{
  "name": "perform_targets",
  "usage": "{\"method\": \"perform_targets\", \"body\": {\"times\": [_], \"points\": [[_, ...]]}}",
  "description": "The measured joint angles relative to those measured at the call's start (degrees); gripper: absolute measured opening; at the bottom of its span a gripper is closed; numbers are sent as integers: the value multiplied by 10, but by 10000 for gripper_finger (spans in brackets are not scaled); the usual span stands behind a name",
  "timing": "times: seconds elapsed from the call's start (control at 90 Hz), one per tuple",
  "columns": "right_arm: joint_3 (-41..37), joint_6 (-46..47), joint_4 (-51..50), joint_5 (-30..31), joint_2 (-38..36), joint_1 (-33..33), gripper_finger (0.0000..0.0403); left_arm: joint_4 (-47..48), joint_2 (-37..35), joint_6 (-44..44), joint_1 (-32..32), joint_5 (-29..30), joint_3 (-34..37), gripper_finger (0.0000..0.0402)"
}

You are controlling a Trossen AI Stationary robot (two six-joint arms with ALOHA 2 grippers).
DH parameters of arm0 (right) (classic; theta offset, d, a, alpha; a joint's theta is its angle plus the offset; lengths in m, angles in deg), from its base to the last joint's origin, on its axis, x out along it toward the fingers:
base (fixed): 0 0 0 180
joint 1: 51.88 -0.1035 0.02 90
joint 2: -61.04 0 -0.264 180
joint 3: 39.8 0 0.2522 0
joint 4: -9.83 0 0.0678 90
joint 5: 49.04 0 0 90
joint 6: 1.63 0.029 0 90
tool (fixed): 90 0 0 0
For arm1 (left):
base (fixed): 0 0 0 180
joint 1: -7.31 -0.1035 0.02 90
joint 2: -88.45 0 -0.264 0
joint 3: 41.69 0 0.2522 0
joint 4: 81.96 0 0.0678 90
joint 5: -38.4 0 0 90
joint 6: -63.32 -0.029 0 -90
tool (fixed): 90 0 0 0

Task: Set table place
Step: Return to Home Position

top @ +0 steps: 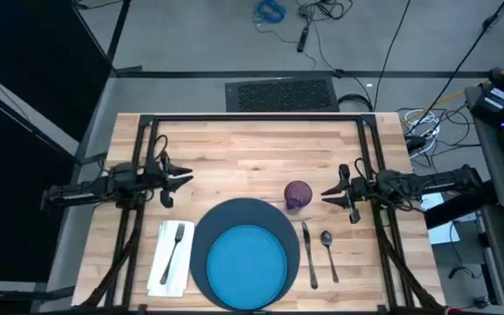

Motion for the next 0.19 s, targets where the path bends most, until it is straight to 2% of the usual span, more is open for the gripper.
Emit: {"method": "perform_targets", "body": {"times": [0.189], "points": [[0, 0, 0, 0, 0, 0, 61, 0, 0, 0, 0, 0, 0, 93]]}}
